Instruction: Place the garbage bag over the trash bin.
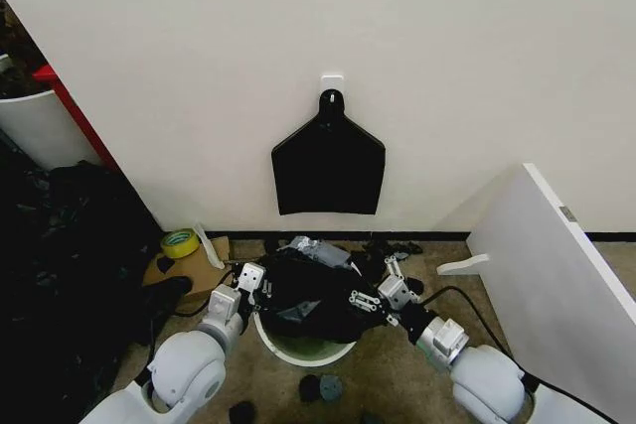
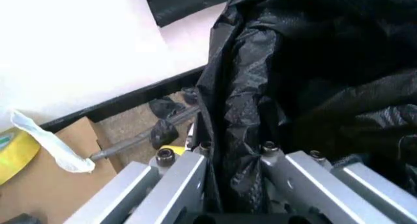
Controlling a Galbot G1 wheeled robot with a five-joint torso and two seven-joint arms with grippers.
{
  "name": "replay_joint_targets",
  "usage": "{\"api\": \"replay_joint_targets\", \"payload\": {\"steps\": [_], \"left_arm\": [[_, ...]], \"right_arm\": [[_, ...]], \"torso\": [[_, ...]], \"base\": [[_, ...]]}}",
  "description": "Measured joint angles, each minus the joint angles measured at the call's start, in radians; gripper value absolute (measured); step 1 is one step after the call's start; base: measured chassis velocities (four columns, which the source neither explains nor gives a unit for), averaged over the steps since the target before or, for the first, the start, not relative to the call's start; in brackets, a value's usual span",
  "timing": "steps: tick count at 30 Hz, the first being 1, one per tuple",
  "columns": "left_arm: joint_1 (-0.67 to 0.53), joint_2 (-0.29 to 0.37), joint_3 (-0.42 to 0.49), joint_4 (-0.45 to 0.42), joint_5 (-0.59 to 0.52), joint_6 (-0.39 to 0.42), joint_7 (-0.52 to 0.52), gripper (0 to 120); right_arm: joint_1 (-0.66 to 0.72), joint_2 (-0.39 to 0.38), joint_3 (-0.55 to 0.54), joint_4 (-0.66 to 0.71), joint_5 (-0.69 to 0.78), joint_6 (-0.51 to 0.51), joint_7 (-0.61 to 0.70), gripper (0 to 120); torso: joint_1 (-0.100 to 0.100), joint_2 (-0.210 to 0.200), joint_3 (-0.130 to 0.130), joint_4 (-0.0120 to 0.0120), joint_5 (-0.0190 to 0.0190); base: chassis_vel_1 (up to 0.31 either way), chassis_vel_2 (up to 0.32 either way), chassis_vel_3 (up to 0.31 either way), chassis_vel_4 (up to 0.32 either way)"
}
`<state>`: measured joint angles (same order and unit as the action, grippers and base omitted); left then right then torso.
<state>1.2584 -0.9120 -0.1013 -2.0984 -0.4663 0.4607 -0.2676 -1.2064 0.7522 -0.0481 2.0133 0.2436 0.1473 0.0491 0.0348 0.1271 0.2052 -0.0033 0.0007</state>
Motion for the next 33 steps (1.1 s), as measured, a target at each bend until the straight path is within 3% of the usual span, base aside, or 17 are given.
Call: {"api": "replay_joint_targets", "payload": {"steps": [15,31,32,33], "left_arm": [[-0.001,-0.004,0.001,-0.005,-0.001,0.008,0.001,1],[0.017,-0.005,-0.008,-0.021,0.002,0.01,0.003,1],[0.017,-0.005,-0.008,-0.021,0.003,0.01,0.003,1],[0.018,-0.005,-0.008,-0.022,0.004,0.01,0.003,1]], "right_arm": [[0.024,0.001,-0.001,-0.029,-0.063,0.01,-0.056,0],[0.024,0.002,0.006,-0.035,-0.09,0.019,-0.066,0],[0.023,0.001,0.007,-0.034,-0.09,0.019,-0.066,1],[0.021,0.0,0.008,-0.032,-0.09,0.019,-0.066,10]], "torso": [[0.0,0.0,0.0,0.0,0.0],[0.0,0.0,0.0,0.0,0.0],[0.0,0.0,0.0,0.0,0.0],[0.0,0.0,0.0,0.0,0.0]], "base": [[0.0,0.0,0.0,0.0],[0.0,0.0,0.0,0.0],[0.0,0.0,0.0,0.0],[0.0,0.0,0.0,0.0]]}}
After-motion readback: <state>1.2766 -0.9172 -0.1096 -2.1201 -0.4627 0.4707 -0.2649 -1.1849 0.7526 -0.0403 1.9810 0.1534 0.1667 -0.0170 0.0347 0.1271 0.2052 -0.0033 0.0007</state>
